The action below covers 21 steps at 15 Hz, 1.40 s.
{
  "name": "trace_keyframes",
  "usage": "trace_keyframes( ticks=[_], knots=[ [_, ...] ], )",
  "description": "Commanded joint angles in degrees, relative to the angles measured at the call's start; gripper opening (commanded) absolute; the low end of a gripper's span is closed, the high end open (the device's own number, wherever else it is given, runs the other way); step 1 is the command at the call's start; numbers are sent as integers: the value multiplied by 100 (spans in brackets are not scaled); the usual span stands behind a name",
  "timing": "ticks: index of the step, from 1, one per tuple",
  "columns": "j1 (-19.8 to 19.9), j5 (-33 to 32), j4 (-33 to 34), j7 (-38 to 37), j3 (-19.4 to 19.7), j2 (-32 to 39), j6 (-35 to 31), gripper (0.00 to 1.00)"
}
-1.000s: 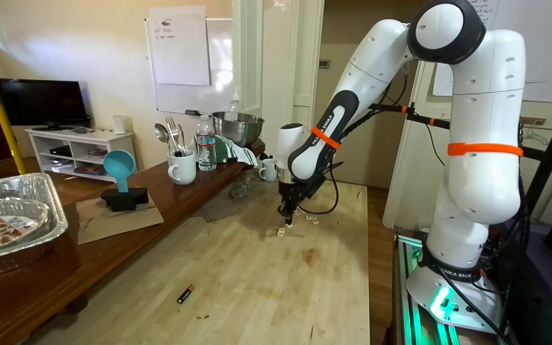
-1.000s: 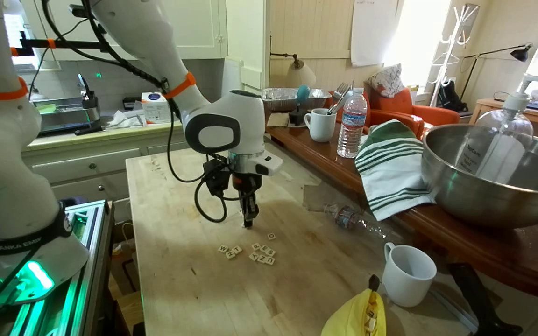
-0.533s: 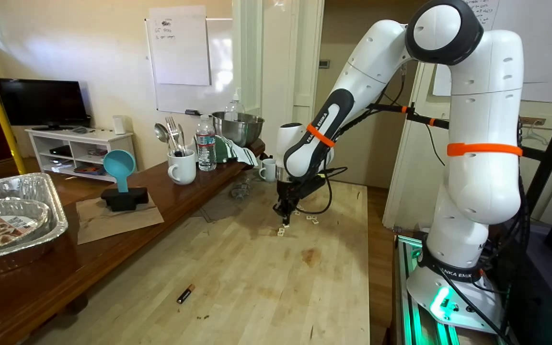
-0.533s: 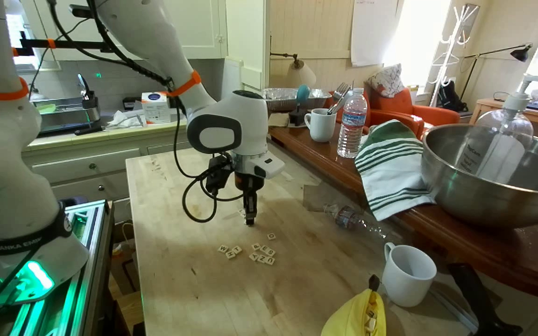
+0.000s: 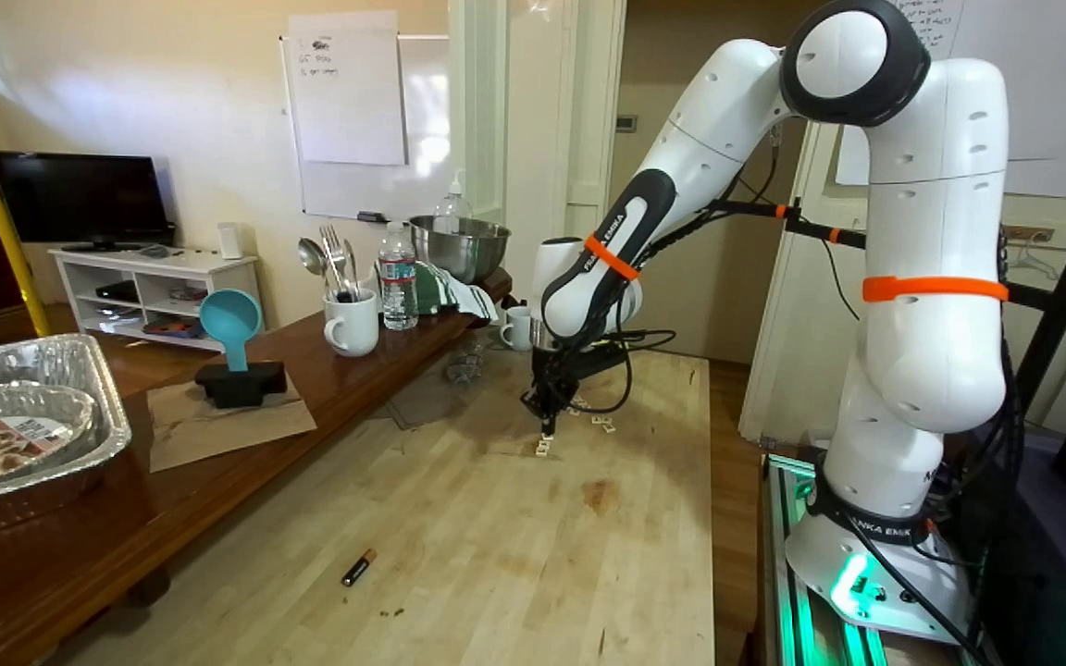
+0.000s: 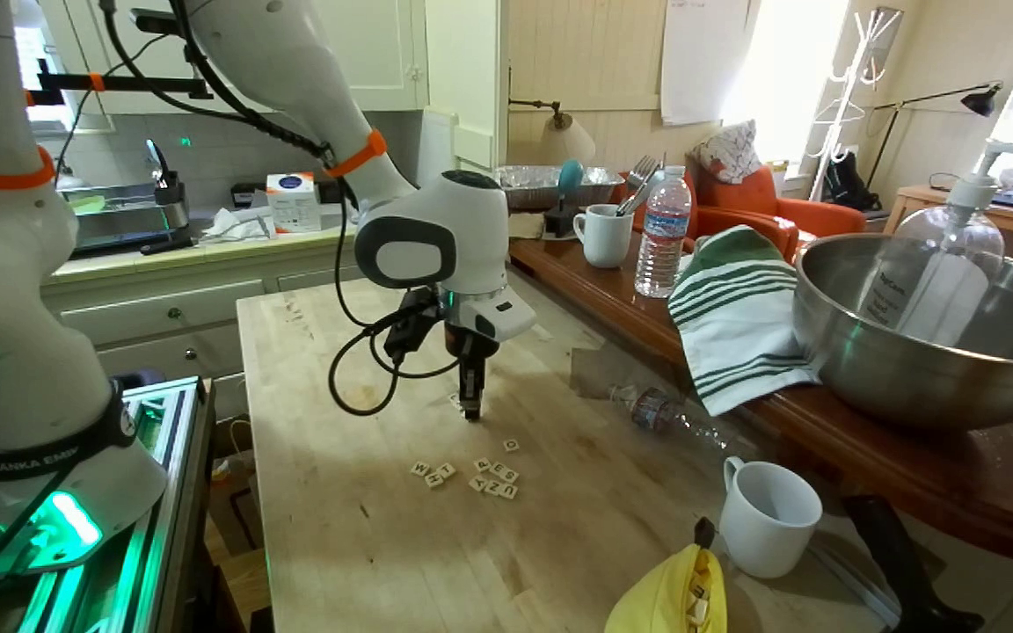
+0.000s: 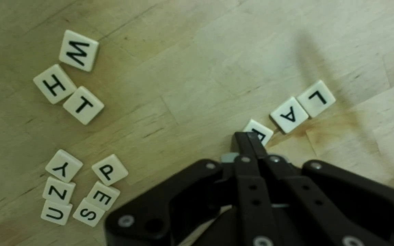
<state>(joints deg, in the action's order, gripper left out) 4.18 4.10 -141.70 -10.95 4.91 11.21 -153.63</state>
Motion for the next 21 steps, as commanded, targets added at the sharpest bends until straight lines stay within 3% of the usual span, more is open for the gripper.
trace_keyframes(
  ticks=[1,21],
  knots=[
    [-48,285,166,-204,-55,236,166,0],
    [-61,651,202,-1128,18,232,384,0]
  ],
)
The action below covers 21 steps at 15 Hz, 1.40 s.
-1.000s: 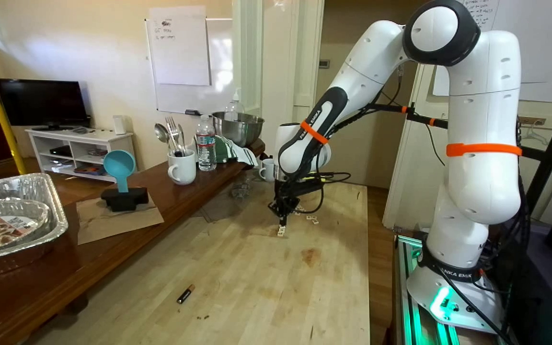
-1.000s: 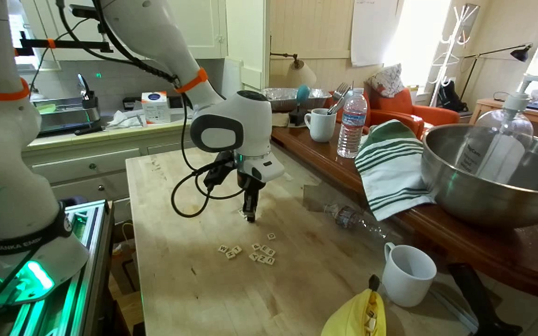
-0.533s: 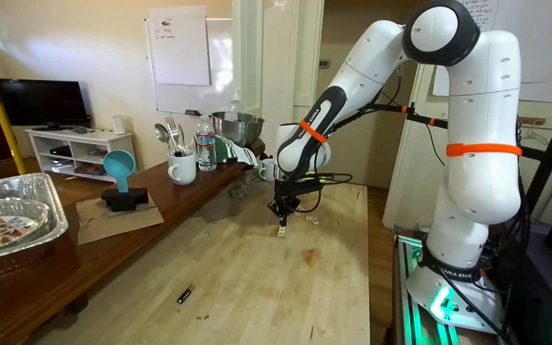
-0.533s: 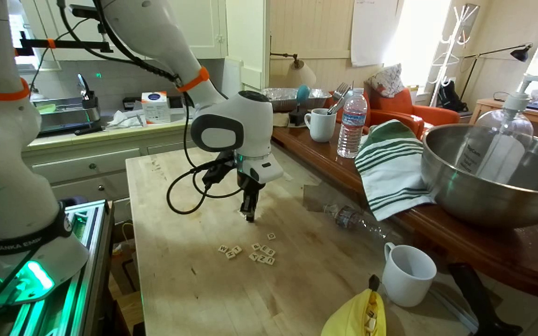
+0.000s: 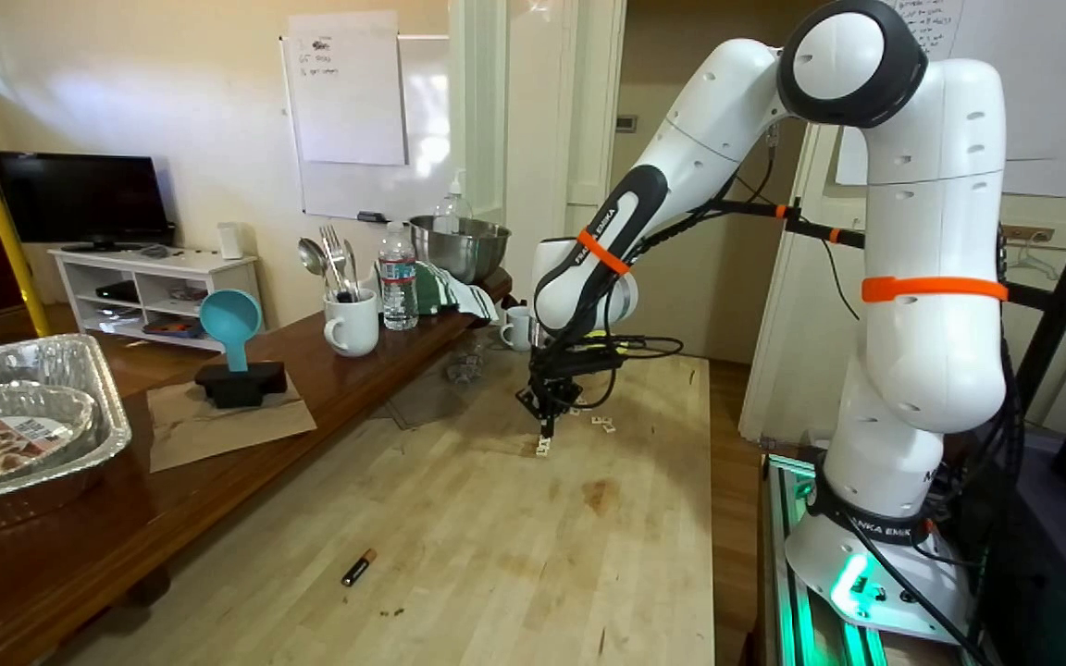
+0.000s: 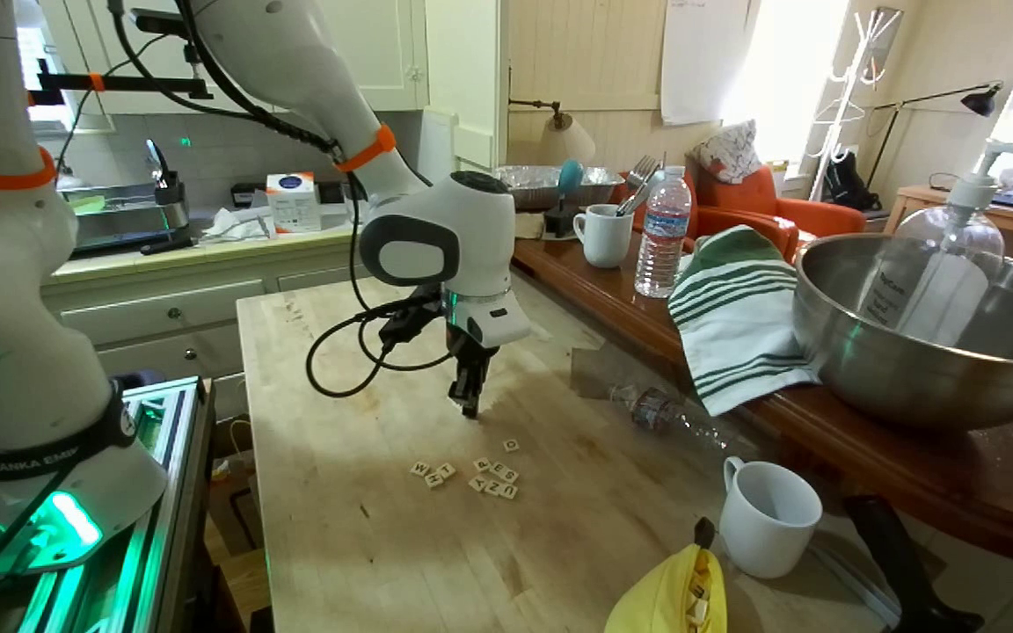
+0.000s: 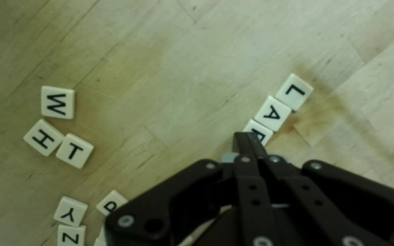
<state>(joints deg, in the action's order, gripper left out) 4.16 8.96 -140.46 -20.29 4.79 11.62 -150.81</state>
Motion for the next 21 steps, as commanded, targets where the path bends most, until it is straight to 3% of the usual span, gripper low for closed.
trace_keyframes(
  ticks=[1,21],
  knots=[
    [-63,172,74,-248,33,183,87,0],
    [-72,2,-233,-92,76,-275,-319,0]
  ],
)
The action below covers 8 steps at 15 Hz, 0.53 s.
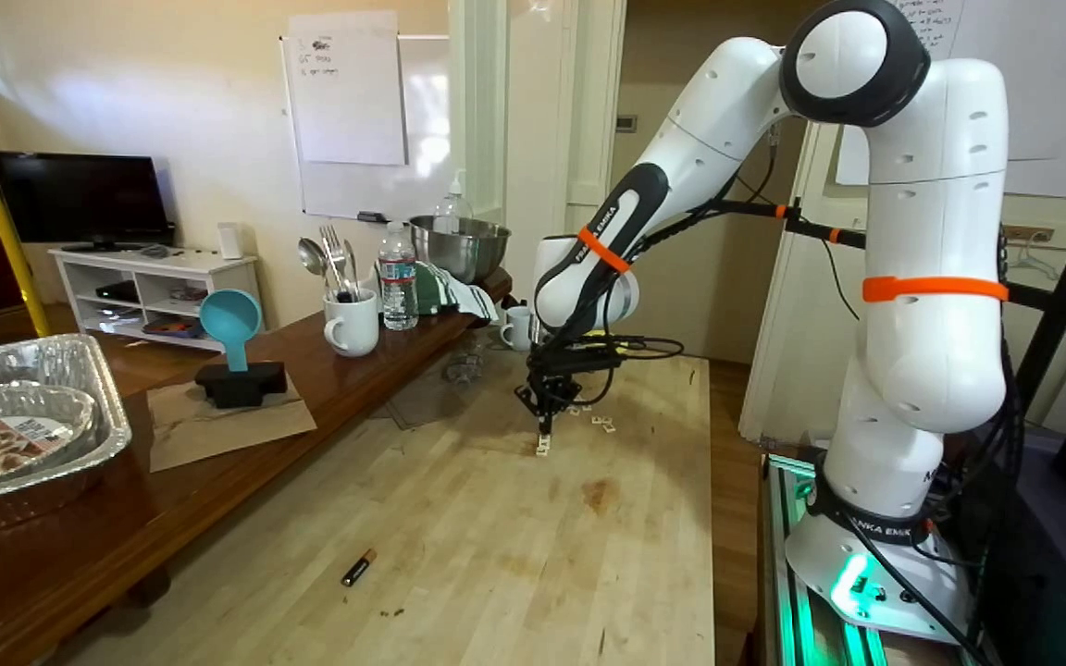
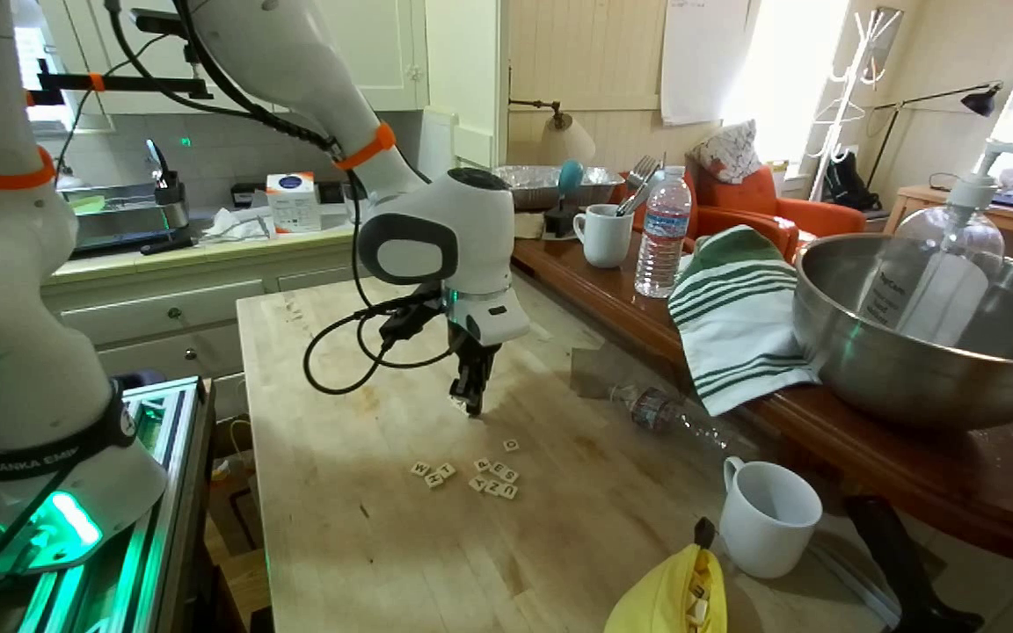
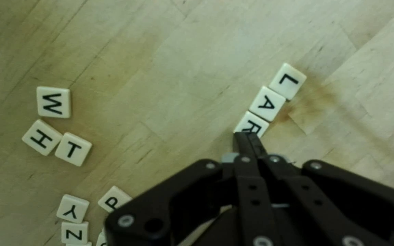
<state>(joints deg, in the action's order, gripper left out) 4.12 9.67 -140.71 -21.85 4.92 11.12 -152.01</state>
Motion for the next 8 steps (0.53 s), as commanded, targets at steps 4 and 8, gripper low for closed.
trace_keyframes(
  ticks=[4,8],
  knots=[
    [-82,-359,-362,98,124,-531,-223,0],
    [12,-1055,-519,894,156,-836,-101,0]
  ],
)
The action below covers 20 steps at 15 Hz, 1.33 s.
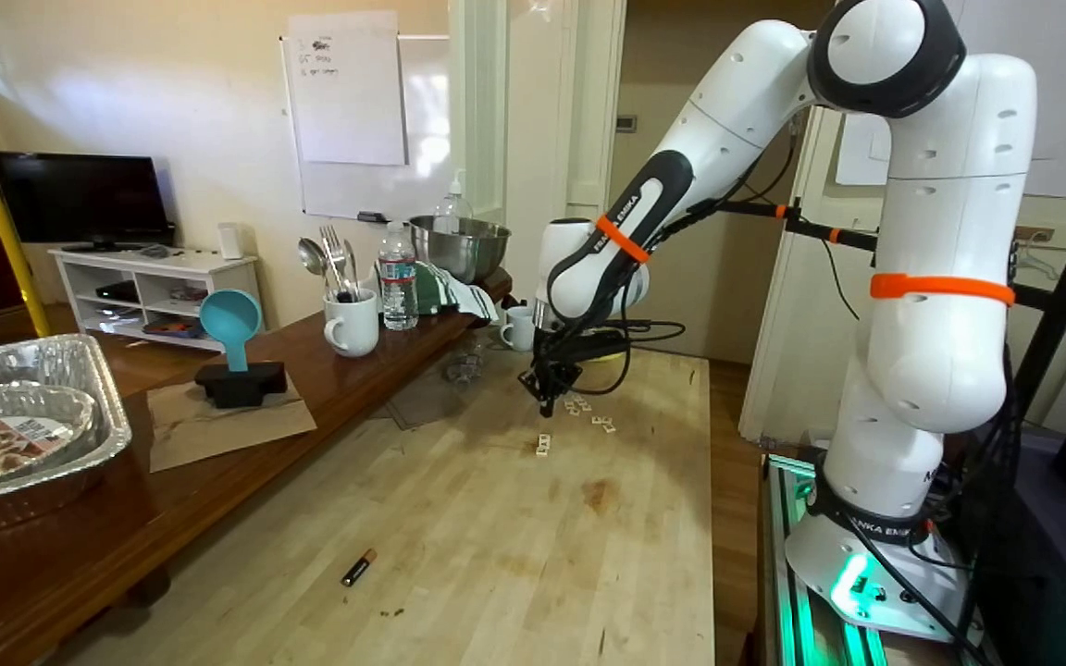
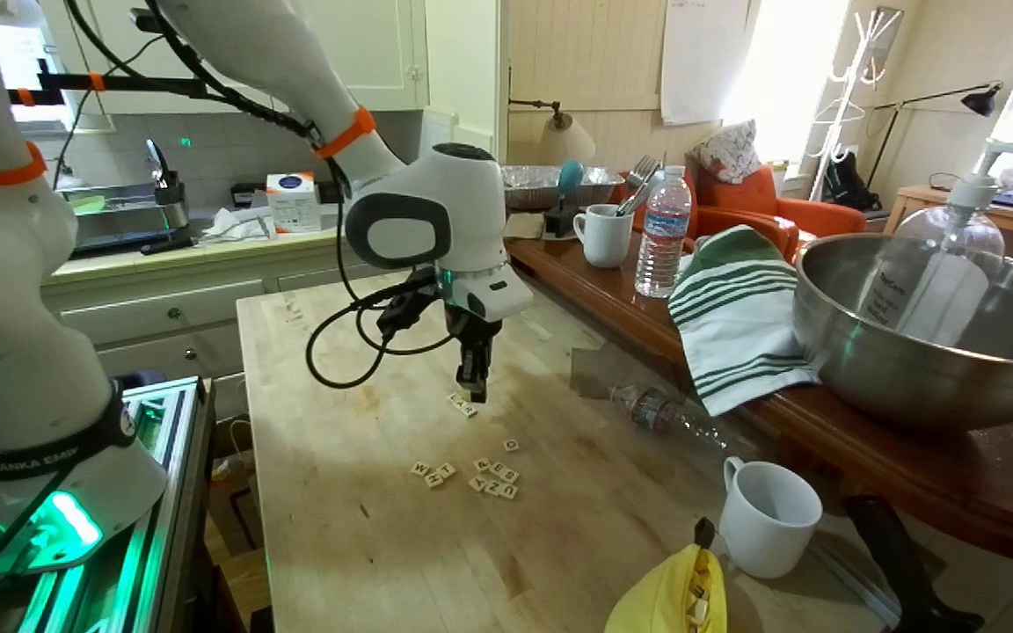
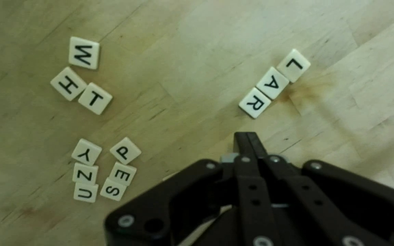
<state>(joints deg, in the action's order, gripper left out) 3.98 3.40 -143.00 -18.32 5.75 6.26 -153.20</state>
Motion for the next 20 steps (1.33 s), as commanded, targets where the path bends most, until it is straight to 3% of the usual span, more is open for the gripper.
trace_keyframes(
  ticks=[1,6,13,20],
  knots=[
    [52,-565,-348,771,86,-430,39,0],
    [210,-1289,-519,1918,184,-609,-21,0],
    [444,-1595,-478,4058,298,-479,-150,0],
    [627,-2161,-430,5730,401,-176,-766,0]
  ],
)
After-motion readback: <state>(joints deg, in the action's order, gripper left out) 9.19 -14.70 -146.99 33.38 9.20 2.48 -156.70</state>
